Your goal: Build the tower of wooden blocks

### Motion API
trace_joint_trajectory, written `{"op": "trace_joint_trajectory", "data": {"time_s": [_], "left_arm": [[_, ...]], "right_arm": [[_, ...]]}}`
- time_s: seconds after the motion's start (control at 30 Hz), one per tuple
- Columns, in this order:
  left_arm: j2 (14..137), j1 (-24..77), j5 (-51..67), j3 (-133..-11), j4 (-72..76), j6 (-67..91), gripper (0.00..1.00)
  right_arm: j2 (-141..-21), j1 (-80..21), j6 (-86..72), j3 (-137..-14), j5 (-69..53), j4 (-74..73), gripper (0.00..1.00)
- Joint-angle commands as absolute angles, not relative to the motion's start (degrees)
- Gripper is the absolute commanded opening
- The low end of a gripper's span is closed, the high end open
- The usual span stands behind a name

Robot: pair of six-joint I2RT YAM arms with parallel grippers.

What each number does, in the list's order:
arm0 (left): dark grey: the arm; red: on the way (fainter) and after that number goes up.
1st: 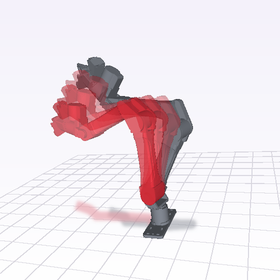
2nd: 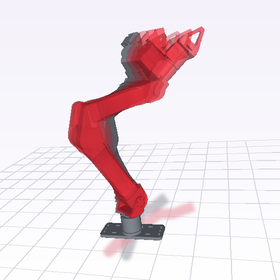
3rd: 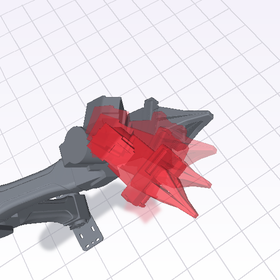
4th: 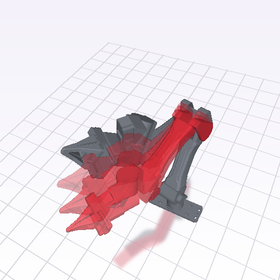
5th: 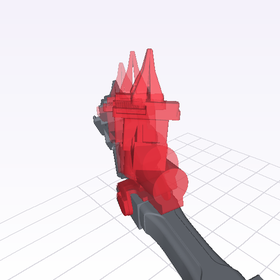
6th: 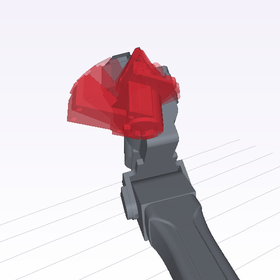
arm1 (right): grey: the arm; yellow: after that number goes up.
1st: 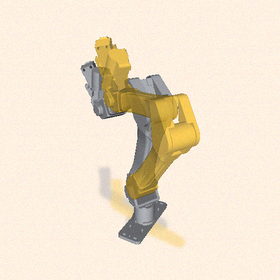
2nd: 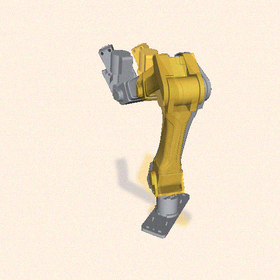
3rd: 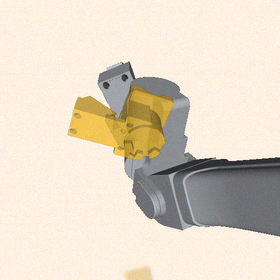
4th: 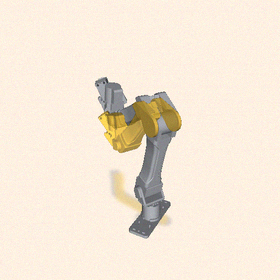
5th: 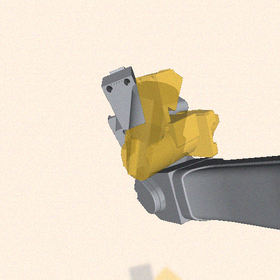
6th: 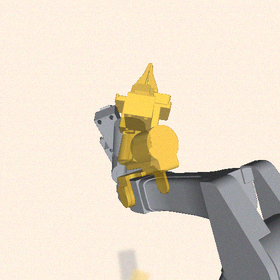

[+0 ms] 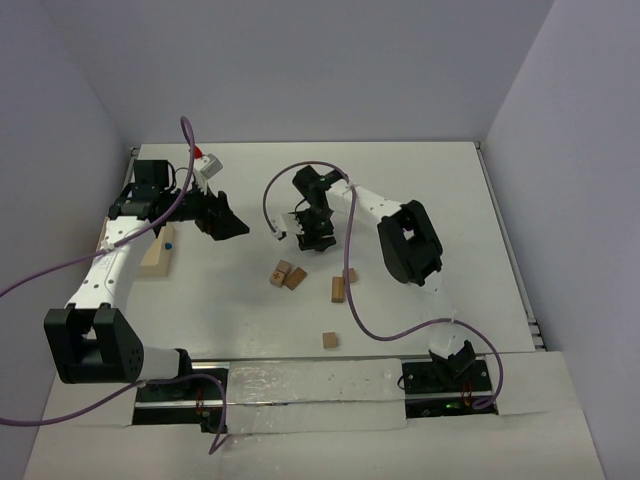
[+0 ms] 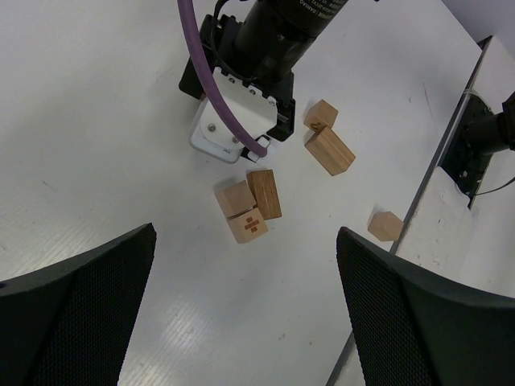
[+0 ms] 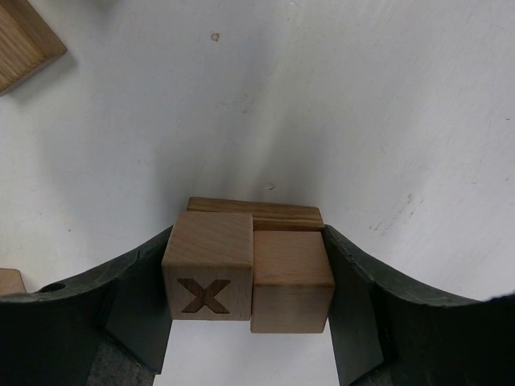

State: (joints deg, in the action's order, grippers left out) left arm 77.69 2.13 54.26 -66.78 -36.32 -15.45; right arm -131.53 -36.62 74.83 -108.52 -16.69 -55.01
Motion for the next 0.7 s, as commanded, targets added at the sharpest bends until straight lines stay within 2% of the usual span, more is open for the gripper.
{"op": "trace_joint_trajectory", "data": {"time_s": [0.0,0.67], "left_arm": [[77.72,1.76,55.72,-68.55,-36.27,-16.7,0.99],[78.05,1.67,55.9,-68.82,-35.78,-16.26,0.99]], "right_arm": [[-134.91,-36.94,74.21,-110.71,-14.97,-55.52,0.65],[-138.86,-36.3,67.85,-116.01,-10.81,-58.36,0.66]]}}
